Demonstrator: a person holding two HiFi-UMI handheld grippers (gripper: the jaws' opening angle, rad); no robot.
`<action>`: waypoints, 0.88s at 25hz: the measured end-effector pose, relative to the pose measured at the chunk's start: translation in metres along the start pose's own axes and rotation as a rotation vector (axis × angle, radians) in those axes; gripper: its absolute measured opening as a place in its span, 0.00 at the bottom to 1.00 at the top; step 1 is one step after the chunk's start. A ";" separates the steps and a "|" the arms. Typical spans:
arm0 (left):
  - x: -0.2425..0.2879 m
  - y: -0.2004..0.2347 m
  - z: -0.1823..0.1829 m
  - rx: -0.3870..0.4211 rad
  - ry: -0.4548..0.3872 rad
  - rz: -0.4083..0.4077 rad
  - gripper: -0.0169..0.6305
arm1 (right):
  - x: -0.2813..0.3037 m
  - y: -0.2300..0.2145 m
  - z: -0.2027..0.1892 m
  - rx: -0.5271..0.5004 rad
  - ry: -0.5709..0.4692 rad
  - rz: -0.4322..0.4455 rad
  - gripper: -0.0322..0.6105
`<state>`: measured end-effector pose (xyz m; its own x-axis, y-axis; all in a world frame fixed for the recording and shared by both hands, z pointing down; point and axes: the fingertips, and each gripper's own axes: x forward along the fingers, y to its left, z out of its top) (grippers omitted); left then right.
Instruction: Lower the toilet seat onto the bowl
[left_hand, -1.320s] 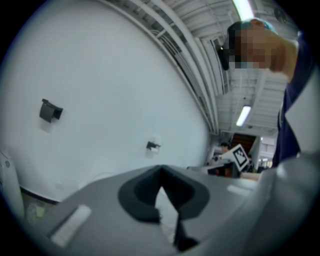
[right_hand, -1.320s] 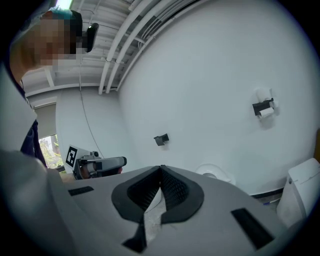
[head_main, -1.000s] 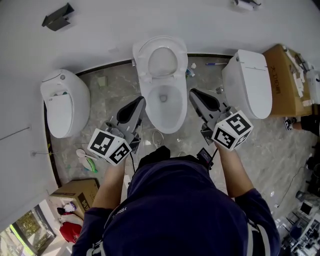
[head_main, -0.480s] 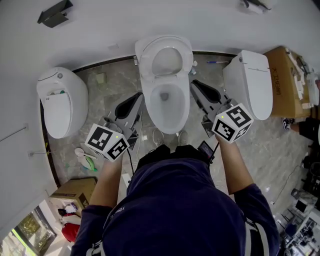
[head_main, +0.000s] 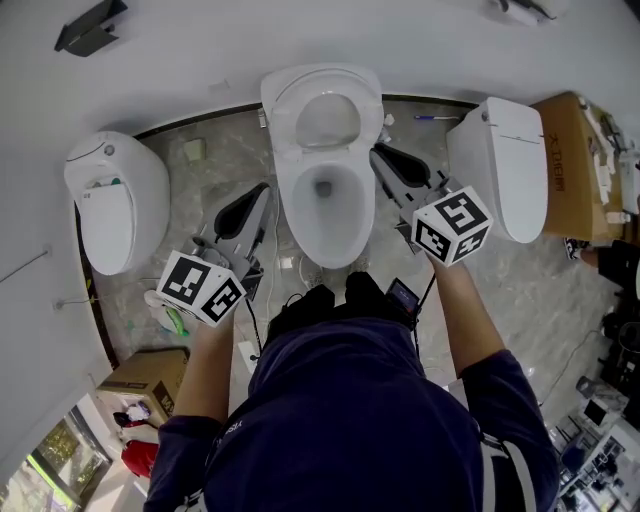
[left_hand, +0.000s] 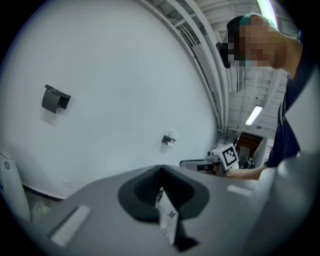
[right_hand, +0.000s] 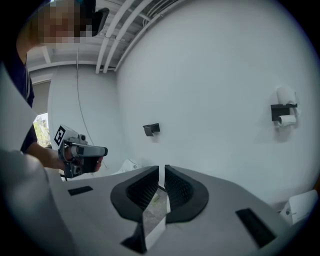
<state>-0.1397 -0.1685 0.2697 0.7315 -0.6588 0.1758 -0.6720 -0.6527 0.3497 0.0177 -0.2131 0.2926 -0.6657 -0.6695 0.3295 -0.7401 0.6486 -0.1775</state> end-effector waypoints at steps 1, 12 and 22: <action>0.003 0.001 -0.003 -0.003 0.008 0.010 0.02 | 0.005 -0.007 -0.002 -0.016 0.010 0.007 0.05; 0.029 -0.004 -0.032 -0.057 0.084 0.106 0.02 | 0.060 -0.091 -0.038 -0.083 0.109 0.029 0.16; 0.046 -0.011 -0.059 -0.077 0.153 0.153 0.02 | 0.123 -0.160 -0.069 -0.178 0.218 0.016 0.17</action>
<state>-0.0919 -0.1692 0.3277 0.6344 -0.6801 0.3674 -0.7701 -0.5150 0.3765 0.0606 -0.3747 0.4257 -0.6264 -0.5777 0.5233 -0.6890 0.7243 -0.0252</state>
